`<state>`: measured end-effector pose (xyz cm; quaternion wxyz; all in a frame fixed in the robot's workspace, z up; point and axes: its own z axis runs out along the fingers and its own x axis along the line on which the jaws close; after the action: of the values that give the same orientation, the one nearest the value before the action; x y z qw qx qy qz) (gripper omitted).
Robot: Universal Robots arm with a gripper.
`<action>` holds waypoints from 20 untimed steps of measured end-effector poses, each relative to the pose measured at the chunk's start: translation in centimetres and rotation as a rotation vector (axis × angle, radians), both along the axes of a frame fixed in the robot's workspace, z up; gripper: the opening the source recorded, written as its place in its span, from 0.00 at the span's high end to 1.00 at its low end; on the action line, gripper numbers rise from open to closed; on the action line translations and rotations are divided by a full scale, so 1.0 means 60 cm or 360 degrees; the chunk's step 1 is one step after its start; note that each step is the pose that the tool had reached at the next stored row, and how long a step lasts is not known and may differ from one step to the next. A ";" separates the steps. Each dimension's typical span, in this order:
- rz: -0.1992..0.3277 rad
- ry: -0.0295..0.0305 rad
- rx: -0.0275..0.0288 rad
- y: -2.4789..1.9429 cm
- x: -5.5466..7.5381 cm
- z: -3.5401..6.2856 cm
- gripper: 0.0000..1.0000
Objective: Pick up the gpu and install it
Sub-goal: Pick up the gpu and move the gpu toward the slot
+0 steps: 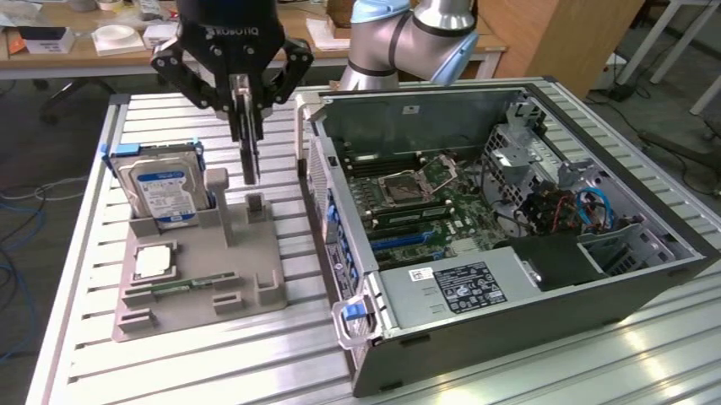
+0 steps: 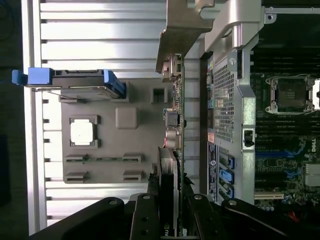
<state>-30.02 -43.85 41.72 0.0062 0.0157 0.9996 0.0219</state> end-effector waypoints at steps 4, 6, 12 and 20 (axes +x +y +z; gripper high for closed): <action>0.0000 0.00001 0.00000 0.0000 0.000 0.021 0.73; 0.0000 0.00000 0.00000 0.0000 0.000 0.029 0.73; 0.0000 0.00001 0.00007 0.0000 0.000 0.030 0.73; 0.0000 0.00001 0.00007 0.0000 0.026 0.028 0.73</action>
<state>-28.48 -43.85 43.37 0.0062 0.0157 0.9996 0.0222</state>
